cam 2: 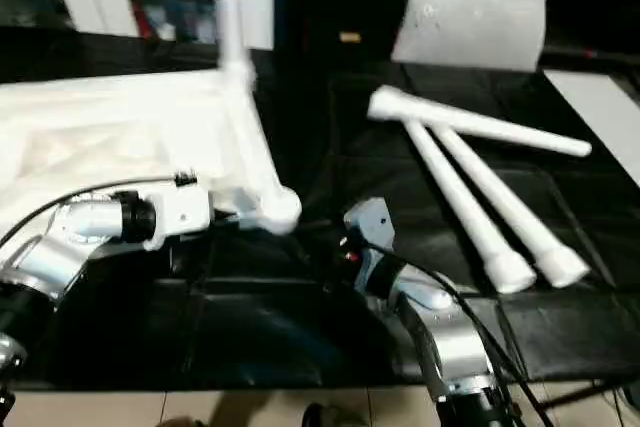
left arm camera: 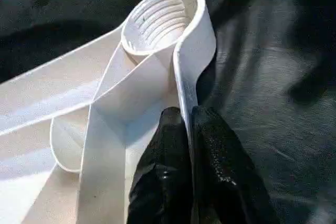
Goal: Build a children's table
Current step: Insert table leg to table base
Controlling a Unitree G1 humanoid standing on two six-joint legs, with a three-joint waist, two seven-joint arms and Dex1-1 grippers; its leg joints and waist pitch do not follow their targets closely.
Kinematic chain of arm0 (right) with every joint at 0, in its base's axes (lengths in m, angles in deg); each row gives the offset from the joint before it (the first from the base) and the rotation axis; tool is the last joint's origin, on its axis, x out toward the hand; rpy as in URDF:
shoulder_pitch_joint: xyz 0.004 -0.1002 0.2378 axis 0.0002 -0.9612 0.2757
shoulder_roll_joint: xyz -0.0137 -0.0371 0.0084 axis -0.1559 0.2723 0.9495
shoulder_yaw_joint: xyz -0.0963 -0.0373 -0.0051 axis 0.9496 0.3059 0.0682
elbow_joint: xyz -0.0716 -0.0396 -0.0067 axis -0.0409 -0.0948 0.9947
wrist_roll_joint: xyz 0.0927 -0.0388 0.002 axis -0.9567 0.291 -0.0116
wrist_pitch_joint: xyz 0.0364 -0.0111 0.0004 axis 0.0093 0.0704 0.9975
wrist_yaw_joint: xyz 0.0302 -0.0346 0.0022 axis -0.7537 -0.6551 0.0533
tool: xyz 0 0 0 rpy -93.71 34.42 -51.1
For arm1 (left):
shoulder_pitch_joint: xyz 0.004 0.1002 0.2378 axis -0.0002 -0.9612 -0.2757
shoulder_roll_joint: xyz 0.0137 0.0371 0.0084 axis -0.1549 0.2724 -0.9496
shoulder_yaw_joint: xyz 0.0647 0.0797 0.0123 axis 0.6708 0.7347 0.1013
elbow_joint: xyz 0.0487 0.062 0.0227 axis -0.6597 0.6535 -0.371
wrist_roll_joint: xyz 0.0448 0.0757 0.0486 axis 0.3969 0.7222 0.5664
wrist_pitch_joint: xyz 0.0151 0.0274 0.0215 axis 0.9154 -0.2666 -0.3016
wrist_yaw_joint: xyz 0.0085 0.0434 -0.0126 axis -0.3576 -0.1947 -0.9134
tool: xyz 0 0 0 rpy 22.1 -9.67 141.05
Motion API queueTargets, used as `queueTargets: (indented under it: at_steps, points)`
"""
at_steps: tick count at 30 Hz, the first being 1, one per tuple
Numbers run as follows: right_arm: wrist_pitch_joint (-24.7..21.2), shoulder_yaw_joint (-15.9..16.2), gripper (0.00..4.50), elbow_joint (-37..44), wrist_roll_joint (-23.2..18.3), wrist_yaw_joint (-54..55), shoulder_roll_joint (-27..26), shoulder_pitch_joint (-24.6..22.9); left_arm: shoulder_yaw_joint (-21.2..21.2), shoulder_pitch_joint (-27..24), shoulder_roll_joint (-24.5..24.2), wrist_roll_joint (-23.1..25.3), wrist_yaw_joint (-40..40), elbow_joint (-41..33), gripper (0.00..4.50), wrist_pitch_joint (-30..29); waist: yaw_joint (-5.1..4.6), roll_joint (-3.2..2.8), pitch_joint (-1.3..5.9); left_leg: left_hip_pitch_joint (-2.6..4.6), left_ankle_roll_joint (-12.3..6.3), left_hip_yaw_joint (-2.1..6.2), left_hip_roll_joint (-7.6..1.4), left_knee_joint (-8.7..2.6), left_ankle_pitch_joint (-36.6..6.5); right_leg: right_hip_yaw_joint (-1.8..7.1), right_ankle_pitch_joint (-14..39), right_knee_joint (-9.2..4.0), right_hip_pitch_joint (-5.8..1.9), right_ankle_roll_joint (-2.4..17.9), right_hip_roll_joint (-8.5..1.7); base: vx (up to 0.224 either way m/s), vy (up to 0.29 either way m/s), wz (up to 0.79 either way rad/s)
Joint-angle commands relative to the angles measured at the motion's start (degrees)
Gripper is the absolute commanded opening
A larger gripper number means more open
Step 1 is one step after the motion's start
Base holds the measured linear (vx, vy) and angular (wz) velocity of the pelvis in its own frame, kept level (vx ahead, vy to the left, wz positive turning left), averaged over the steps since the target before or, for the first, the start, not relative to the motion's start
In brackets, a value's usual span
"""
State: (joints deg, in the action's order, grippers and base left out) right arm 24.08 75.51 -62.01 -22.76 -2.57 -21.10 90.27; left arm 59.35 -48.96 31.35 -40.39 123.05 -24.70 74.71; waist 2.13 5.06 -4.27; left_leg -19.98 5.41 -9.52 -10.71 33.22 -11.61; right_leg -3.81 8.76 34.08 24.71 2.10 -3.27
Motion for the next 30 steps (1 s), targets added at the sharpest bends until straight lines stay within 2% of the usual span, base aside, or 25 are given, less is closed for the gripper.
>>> queueTargets:
  at_steps: [1, 4, 5, 6, 8, 9, 11, 14, 16, 17, 18, 19, 20, 21, 22, 23, 24, 25, 26, 27, 28, 29, 30]
  points:
    - [0.6, -0.6, 4.46, 0.7, 0.3, 0.7, 0.1, 0.7, 3.7, 0.0, 0.6, 3.8, 1.3, 2.5, 0.0, 5.0, 0.06, -1.1, 4.35, 0.11, -2.32, 0.18, -2.36, -3.47, -8.3, 3.2, 14.2, -3.65, -3.94, 8.3, -4.38, 0.0, 0.0, 0.0]
    - [1.0, -1.4, 4.46, 0.9, 0.2, 2.3, -0.7, 0.5, 3.1, 2.1, 1.4, 3.9, -1.6, 6.6, 0.0, 8.6, 0.45, -1.0, 4.23, 0.13, -1.56, 0.21, -2.31, -3.45, -9.7, 3.18, 17.8, -3.91, -3.84, 7.1, -4.5, 0.0, 0.0, 0.0]
    - [1.0, -2.1, 4.46, 0.8, 0.2, 3.7, -1.1, 0.5, 2.5, 3.4, 1.7, 4.7, -4.3, 9.0, 0.0, 10.7, 0.56, -0.61, 4.25, 0.12, -1.31, 0.25, -2.3, -3.41, -10.1, 3.13, 19.4, -4.02, -3.85, 6.3, -4.54, 0.0, 0.0, 0.0]
    - [1.0, -2.4, 4.46, 0.8, 0.2, 4.2, -1.2, 0.5, 2.3, 3.7, 1.8, 4.9, -5.1, 9.6, 0.0, 11.2, 0.71, -0.67, 4.2, 0.31, -1.22, 0.19, -2.27, -3.4, -10.6, 3.15, 21.2, -4.25, -3.6, 5.4, -4.52, 0.0, 0.0, 0.0]
    - [0.5, -3.0, 4.5, 0.8, -0.2, 4.8, -1.4, 0.6, 1.5, 3.9, 1.8, 4.2, -4.5, 10.3, 0.49, 11.7, 0.79, -0.65, 4.12, 0.16, -0.96, 0.25, -2.3, -3.46, -10.8, 3.11, 23.1, -4.43, -3.71, 4.7, -4.65, 0.0, 0.0, 0.0]
    - [0.1, -4.0, 4.5, 0.7, -0.7, 6.0, -1.7, 0.8, 0.1, 3.9, 1.8, 2.5, -3.8, 10.7, 0.61, 12.8, 0.85, -0.49, 4.07, 0.12, -0.72, 0.36, -2.28, -3.48, -11.5, 3.02, 26.4, -4.77, -3.63, 3.5, -4.76, 0.0, 0.0, 0.0]
    - [0.2, -5.0, 4.5, 0.8, -0.9, 7.1, -1.9, 1.0, -1.3, 3.8, 1.8, 0.8, -3.5, 10.5, 0.68, 13.4, 0.91, -0.55, 4.1, 0.04, -0.55, 0.46, -2.28, -3.51, -11.3, 2.97, 27.6, -4.86, -3.58, 2.8, -4.86, 0.0, 0.0, 0.0]
    - [-0.4, -6.2, 4.5, 1.4, -2.0, 8.2, -2.3, 1.2, -3.4, 2.9, 1.6, -1.7, -3.3, 9.4, 1.02, 13.6, 0.88, -0.6, 4.18, -0.05, -0.49, 0.52, -2.33, -3.52, -11.2, 2.93, 25.9, -4.66, -3.57, 3.3, -4.75, 0.0, 0.0, 0.0]
    - [-0.4, -6.9, 4.5, 2.2, -2.1, 9.5, -2.6, 1.2, -6.0, 1.6, 1.9, -6.3, -2.8, 7.5, 1.04, 12.5, 0.76, -0.67, 4.33, -0.08, -0.24, 0.47, -2.44, -3.53, -10.4, 2.97, 22.1, -4.09, -3.65, 4.8, -4.67, 0.0, 0.0, 0.0]
    - [-0.7, -7.5, 4.5, 2.9, -2.1, 11.0, -2.9, 1.4, -8.7, 0.0, 2.6, -11.2, -2.2, 3.9, 1.19, 8.2, 0.8, -0.74, 4.41, 0.02, 0.2, 0.4, -2.57, -3.46, -10.0, 3.07, 19.8, -3.52, -3.7, 6.3, -4.78, 0.0, 0.0, 0.0]
    - [-1.3, -7.7, 4.5, 3.0, -1.4, 12.3, -2.7, 1.8, -10.3, -1.3, 3.2, -14.0, -2.7, 0.7, 1.33, 4.2, 0.91, -0.76, 4.42, 0.03, 0.07, 0.23, -2.44, -3.34, -9.5, 3.07, 17.6, -3.35, -3.61, 7.4, -4.53, 0.0, 0.0, 0.0]
    - [-1.3, -7.7, 4.5, 3.0, -1.4, 12.3, -2.7, 1.8, -10.3, -1.3, 3.2, -14.0, -2.7, 0.7, 1.42, 4.2, 0.82, -0.83, 4.43, 0.23, 0.47, 0.18, -2.63, -3.33, -9.5, 3.15, 16.5, -2.98, -3.53, 8.3, -4.55, 0.0, 0.0, 0.0]
    - [-2.0, -7.8, 4.5, 3.1, -1.0, 13.1, -2.7, 2.0, -11.2, -2.1, 3.6, -15.6, -3.1, -1.2, 1.45, 1.7, 0.78, -0.71, 4.37, 0.14, -0.01, 0.01, -2.3, -3.19, -9.8, 3.07, 16.7, -3.26, -3.59, 8.3, -4.32, 0.0, 0.0, 0.0]
    - [-4.1, -8.0, 4.5, 3.2, -0.4, 14.7, -2.5, 2.5, -13.0, -3.7, 4.5, -18.6, -4.8, -5.1, 1.64, -3.4, 0.71, -0.79, 4.39, -0.02, 0.42, 0.05, -2.48, -3.15, -9.2, 3.18, 16.0, -2.71, -3.86, 9.2, -4.5, 0.0, 0.0, 0.0]
    - [-5.3, -8.2, 4.5, 3.2, 0.2, 15.9, -2.4, 2.9, -14.1, -4.8, 5.3, -20.1, -6.8, -7.6, 1.64, -6.4, 0.77, -0.54, 4.33, -0.05, 0.11, -0.09, -2.29, -3.07, -9.2, 3.14, 16.7, -3.13, -3.76, 8.8, -4.28, 0.0, 0.0, 0.0]
    - [-5.6, -8.3, 4.5, 3.1, 0.5, 16.4, -2.4, 3.1, -14.6, -5.4, 5.8, -20.7, -7.9, -8.7, 1.77, -8.0, 0.86, -0.69, 4.28, -0.05, 0.0, -0.16, -2.19, -2.99, -9.3, 3.15, 17.6, -3.21, -3.69, 8.6, -4.27, 0.0, 0.0, 0.0]
    - [-6.6, -8.5, 4.5, 3.0, 1.1, 17.6, -2.5, 3.6, -15.9, -7.1, 7.4, -22.5, -11.7, -12.4, 1.86, -12.7, 0.82, -0.64, 4.24, -0.12, 0.02, -0.19, -2.14, -2.93, -9.6, 3.12, 18.6, -3.27, -3.71, 8.1, -4.12, 0.0, 0.0, 0.0]
    - [-6.6, -8.5, 4.5, 3.0, 1.1, 17.7, -2.5, 3.6, -16.0, -7.2, 7.5, -22.6, -12.2, -12.6, 1.86, -13.1, 0.79, -0.63, 4.32, -0.15, 0.24, -0.14, -2.21, -2.86, -9.8, 3.08, 19.0, -3.13, -3.85, 7.8, -4.16, 0.0, 0.0, 0.0]
    - [-7.0, -8.6, 4.5, 3.0, 1.3, 18.2, -2.5, 3.8, -16.7, -8.0, 8.5, -23.2, -14.4, -14.2, 1.91, -15.0, 0.79, -0.57, 4.22, -0.19, -0.1, -0.23, -2.0, -2.81, -10.3, 3.02, 21.4, -3.64, -3.66, 6.4, -4.02, 0.0, 0.0, 0.0]
    - [-8.0, -8.8, 4.5, 3.2, 1.7, 19.3, -2.5, 4.1, -17.9, -9.1, 10.4, -24.6, -18.5, -16.7, 2.14, -18.4, 0.66, -0.56, 4.21, -0.29, 0.09, -0.11, -2.06, -2.76, -10.6, 2.9, 22.8, -3.66, -3.75, 5.7, -3.99, 0.0, 0.0, 0.0]
    - [-8.3, -8.9, 4.5, 3.3, 1.8, 19.5, -2.4, 4.2, -18.1, -9.3, 10.7, -24.9, -19.3, -17.2, 2.14, -19.0, 0.69, -0.5, 4.13, -0.23, -0.19, -0.17, -1.91, -2.72, -11.0, 2.82, 24.4, -4.15, -3.57, 4.9, -3.9, 0.0, 0.0, 0.0]
    - [-10.0, -9.4, 4.5, 3.8, 2.3, 21.2, -2.2, 4.7, -19.2, -10.6, 12.7, -26.3, -23.5, -20.9, 2.27, -22.9, 0.49, -0.16, 4.22, -0.38, -0.12, -0.06, -1.97, -2.64, -11.0, 2.76, 26.2, -3.9, -3.69, 3.7, -3.91, 0.0, 0.0, 0.0]
    - [-13.7, -11.4, 4.5, 4.1, 3.2, 25.0, -0.9, 6.6, -19.2, -13.6, 15.2, -26.2, -28.6, -28.7, 2.35, -28.7, 0.23, -0.06, 4.15, -0.33, 0.34, 0.09, -2.32, -2.58, -10.6, 2.67, 25.7, -3.72, -3.62, 3.8, -3.82, 0.0, 0.0, 0.0]
